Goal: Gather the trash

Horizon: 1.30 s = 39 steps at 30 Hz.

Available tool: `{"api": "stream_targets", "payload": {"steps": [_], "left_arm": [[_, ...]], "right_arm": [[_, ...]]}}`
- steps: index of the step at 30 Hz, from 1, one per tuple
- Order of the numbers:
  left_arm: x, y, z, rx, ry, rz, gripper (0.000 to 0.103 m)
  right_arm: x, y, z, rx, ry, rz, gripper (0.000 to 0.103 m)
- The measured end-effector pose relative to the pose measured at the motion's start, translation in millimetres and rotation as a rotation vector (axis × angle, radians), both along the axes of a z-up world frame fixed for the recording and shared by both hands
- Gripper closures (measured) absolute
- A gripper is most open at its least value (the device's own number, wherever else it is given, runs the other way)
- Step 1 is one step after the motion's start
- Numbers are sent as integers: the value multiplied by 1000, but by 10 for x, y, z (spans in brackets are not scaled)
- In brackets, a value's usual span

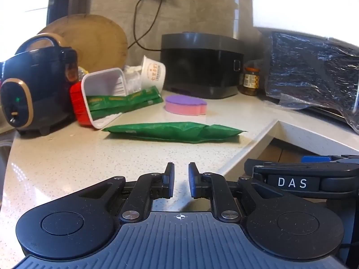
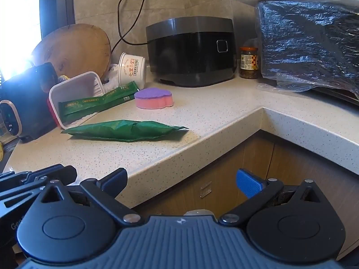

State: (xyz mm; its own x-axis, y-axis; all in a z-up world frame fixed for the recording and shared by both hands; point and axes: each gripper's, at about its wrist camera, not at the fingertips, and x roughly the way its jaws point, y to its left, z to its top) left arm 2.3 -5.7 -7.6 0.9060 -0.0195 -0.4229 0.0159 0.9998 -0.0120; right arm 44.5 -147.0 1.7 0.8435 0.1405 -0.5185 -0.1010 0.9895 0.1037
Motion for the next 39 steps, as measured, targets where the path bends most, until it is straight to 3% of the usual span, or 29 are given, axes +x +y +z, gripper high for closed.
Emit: {"api": "stream_targets", "payload": {"steps": [39], "left_arm": [[18, 7, -11, -44, 22, -11, 87]], "right_arm": [[13, 54, -42, -39, 8, 1, 0]]}}
